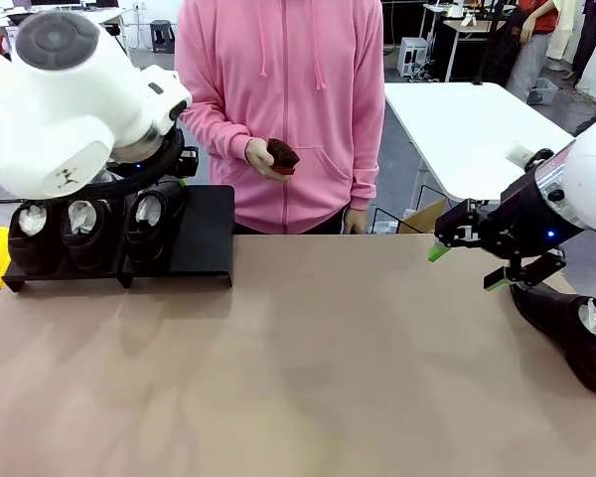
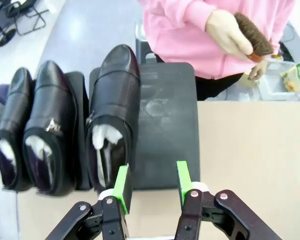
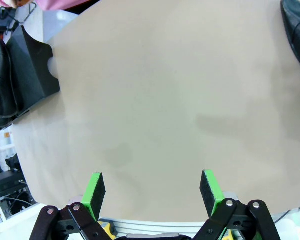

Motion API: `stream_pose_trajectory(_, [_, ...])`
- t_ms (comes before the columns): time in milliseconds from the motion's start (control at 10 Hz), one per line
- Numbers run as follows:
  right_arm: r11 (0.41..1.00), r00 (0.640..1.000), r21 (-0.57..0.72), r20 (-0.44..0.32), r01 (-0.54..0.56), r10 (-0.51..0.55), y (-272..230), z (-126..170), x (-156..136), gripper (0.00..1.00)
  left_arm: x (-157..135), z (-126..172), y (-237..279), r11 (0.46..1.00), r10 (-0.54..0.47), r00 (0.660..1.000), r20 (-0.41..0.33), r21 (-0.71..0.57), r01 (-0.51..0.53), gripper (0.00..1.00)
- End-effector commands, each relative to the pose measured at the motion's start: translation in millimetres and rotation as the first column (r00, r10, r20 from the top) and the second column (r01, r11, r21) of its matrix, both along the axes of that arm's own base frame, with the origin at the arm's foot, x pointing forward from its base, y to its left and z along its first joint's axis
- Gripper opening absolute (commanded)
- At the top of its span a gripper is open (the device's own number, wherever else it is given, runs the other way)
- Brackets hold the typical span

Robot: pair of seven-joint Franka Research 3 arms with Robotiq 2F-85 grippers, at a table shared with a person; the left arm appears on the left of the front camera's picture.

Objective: Organize the shoes by placing them on the stand.
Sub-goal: Pick up one Shoe and place it in the middle of the table.

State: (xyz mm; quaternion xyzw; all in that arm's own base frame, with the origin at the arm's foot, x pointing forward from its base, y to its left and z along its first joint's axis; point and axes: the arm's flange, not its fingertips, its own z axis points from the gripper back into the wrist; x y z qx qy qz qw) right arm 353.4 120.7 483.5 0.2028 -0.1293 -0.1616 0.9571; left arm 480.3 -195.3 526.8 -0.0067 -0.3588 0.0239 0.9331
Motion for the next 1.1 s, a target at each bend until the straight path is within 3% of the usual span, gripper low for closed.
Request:
stream_pose_trajectory(0, [1.000,1.000,0.004,0.002,-0.008,0.008,0.1,0.2,1.0,1.00,-24.9,19.1,9.5,0.999,0.022,0.999,-0.050,-0.043,-0.024,0.48])
stream_pose_trajectory(200, [1.000,1.000,0.004,0.002,-0.008,0.008,0.1,0.2,1.0,1.00,-55.3,31.3,6.3,0.990,-0.010,0.996,-0.093,-0.140,-0.003,0.48])
stream_pose_trajectory(400, [1.000,1.000,0.004,0.002,-0.008,0.008,0.1,0.2,1.0,1.00,-68.2,23.7,3.8,0.985,-0.032,0.976,-0.214,-0.170,-0.005,0.48])
stream_pose_trajectory(500, [1.000,1.000,0.000,0.000,0.000,0.000,0.0,0.0,0.0,1.00,-67.3,19.7,6.0,0.983,-0.018,0.972,-0.233,-0.183,-0.026,0.48])
stream_pose_trajectory(600, [0.998,0.999,-0.042,-0.020,-0.043,0.042,0.2,4.9,-0.5,1.00,-59.8,18.4,14.0,0.979,0.020,0.970,-0.243,-0.192,-0.069,0.48])
stream_pose_trajectory(700, [0.994,0.995,-0.058,-0.054,-0.088,0.085,-2.6,10.7,0.3,1.00,-66.8,20.9,-5.0,0.983,-0.022,0.980,-0.198,-0.183,-0.015,0.48])
stream_pose_trajectory(1000, [0.961,0.992,-0.255,-0.090,-0.109,0.089,-43.6,-1.2,24.1,1.00,-66.8,20.9,-5.0,0.983,-0.022,0.980,-0.198,-0.183,-0.015,0.48])
